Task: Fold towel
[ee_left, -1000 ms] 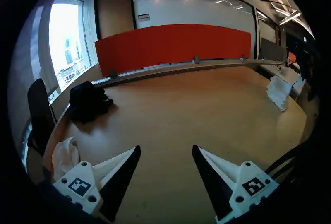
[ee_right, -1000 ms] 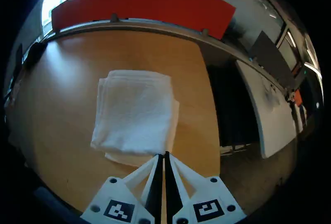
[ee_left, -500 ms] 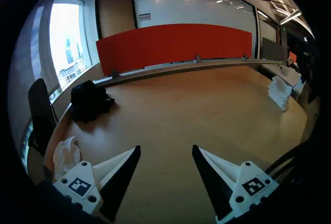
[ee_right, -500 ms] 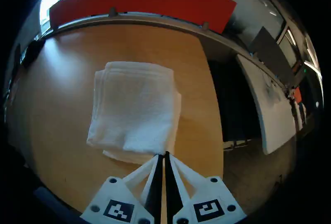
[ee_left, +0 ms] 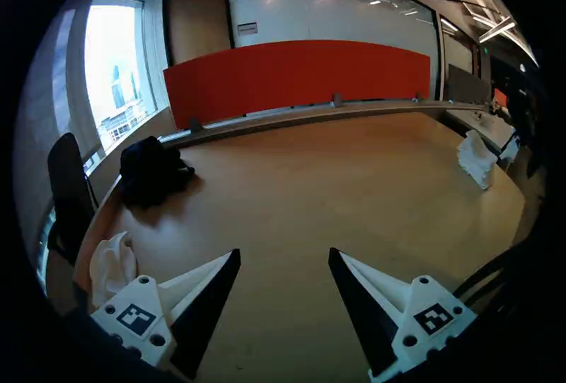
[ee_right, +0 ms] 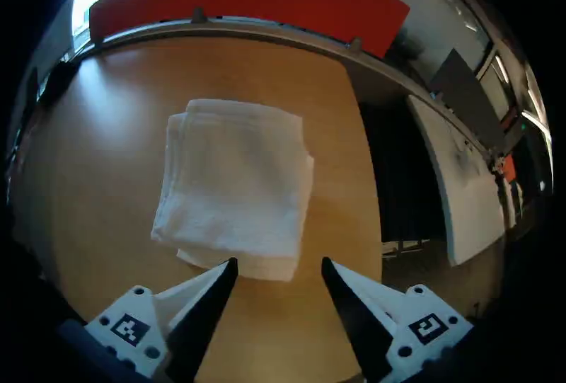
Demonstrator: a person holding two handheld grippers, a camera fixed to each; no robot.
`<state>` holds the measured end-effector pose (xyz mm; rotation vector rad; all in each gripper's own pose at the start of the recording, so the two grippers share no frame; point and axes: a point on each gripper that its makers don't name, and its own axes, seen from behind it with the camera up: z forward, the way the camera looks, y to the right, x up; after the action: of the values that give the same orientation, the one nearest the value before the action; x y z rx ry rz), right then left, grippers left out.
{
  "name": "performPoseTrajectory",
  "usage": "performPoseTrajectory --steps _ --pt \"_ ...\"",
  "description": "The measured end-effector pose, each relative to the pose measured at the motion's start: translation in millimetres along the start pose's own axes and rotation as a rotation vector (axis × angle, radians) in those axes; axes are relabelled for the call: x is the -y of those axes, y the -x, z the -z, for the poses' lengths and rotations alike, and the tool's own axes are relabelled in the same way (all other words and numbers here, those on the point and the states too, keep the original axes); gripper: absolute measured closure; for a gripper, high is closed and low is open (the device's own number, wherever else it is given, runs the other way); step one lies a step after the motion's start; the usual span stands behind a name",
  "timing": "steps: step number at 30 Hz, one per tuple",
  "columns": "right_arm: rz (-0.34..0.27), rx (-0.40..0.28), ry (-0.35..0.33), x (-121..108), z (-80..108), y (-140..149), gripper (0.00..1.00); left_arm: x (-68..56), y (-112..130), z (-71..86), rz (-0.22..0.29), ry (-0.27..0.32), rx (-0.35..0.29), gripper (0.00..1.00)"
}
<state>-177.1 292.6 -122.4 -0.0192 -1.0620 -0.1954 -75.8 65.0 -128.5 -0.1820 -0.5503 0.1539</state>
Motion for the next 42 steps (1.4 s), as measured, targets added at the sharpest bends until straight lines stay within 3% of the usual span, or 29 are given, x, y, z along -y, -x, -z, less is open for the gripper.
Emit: performPoseTrajectory --steps 15,42 --pt "-0.017 -0.052 -0.042 13 -0.7 -25 0.06 0.9 1 3.5 0.004 -0.007 -0.001 0.08" --pt "-0.005 -0.15 -0.094 31 -23.3 -119 0.06 14.8 5 9.9 0.022 -0.056 0.008 0.08"
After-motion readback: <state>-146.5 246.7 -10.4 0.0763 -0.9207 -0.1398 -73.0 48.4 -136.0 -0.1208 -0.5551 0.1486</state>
